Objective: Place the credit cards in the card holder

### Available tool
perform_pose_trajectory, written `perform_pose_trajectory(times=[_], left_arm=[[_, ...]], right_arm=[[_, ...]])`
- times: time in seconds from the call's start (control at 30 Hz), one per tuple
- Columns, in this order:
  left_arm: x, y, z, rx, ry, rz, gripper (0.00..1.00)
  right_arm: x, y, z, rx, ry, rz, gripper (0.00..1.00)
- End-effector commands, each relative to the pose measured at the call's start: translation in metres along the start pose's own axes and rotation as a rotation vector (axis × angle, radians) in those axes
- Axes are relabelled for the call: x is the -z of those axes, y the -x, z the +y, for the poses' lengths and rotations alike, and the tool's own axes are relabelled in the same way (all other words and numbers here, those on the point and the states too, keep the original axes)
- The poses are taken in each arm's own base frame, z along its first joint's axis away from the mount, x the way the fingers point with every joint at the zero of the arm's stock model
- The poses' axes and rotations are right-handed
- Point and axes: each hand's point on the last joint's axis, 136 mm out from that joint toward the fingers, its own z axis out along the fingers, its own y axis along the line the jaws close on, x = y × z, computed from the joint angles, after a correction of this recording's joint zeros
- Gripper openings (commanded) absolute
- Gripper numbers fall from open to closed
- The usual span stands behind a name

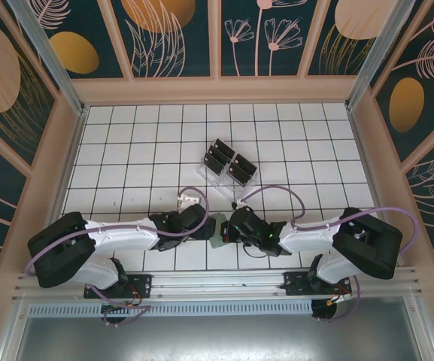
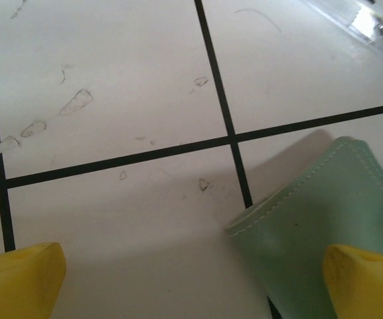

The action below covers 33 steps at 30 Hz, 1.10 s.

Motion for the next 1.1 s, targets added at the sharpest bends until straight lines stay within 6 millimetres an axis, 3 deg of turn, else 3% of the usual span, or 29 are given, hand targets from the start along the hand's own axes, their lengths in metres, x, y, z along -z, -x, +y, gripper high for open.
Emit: perform_pose_trajectory(times=[0.0, 0.17, 0.3, 0.47, 0.8, 1.07], left_arm=[[-0.004, -0.002, 0.007, 0.0, 0.062, -0.003, 0.99], [-0.01, -0.012, 0.016, 0.009, 0.103, 0.015, 0.99], [-0.013, -0.016, 0.017, 0.017, 0.103, 0.016, 0.99], [-0.016, -0.017, 0.018, 0.015, 0.111, 0.017, 0.99], [-0.016, -0.021, 0.019, 0.023, 0.101, 0.021, 0.99], [-0.016, -0.021, 0.019, 0.025, 0.097, 0.017, 0.99]], right_arm=[[0.011, 0.009, 0.004, 0.017, 0.02, -0.033, 0.0], [0.039, 0.031, 0.015, 0.025, 0.022, -0.11, 0.04], [0.058, 0.046, 0.006, 0.026, -0.033, -0.16, 0.2], [0.058, 0.051, -0.011, 0.046, -0.106, -0.147, 0.38], [0.041, 0.055, -0.017, 0.131, -0.201, -0.107, 0.4], [0.034, 0.053, -0.019, 0.134, -0.197, -0.087, 0.31]])
